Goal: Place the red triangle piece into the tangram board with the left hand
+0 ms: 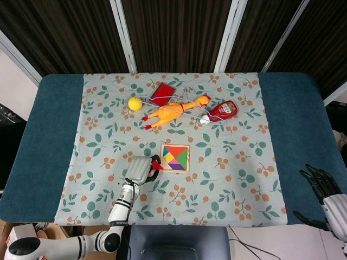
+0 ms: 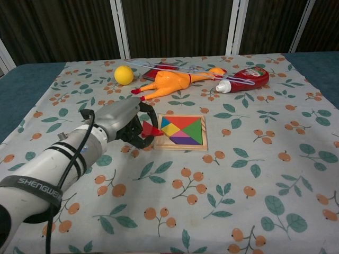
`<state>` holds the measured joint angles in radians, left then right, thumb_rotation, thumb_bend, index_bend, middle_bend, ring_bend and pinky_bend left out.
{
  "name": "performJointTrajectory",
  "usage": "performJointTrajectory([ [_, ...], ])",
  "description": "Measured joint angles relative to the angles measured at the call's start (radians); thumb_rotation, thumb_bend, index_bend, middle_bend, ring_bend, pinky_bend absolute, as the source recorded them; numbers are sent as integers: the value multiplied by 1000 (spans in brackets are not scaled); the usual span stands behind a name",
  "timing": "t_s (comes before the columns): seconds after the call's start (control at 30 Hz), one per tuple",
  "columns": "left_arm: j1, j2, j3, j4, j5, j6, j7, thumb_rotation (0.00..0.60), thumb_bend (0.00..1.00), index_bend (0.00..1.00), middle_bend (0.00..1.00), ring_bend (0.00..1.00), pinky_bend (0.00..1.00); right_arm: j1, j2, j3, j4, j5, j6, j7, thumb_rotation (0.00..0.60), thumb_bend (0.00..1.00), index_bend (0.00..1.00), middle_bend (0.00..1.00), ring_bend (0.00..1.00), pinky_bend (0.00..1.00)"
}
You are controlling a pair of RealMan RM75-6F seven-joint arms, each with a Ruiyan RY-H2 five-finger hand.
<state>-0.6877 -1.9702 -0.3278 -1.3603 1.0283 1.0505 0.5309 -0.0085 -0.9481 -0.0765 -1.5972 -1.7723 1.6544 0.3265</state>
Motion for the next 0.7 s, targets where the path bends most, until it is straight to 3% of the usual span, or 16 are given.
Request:
performJointTrajectory([
  [0.33,-63,-77,-32,63,-74,-5,12,600,427,661,1000,1000,1000,0,8,-5,19,-8,9,45,600,294,0,6,0,0],
  [0.7,-107,-135,-34,132,-96,5,22,600,427,630,1000,1000,1000,3,9,-12,27,-25,14,47,600,294,0,6,0,0],
])
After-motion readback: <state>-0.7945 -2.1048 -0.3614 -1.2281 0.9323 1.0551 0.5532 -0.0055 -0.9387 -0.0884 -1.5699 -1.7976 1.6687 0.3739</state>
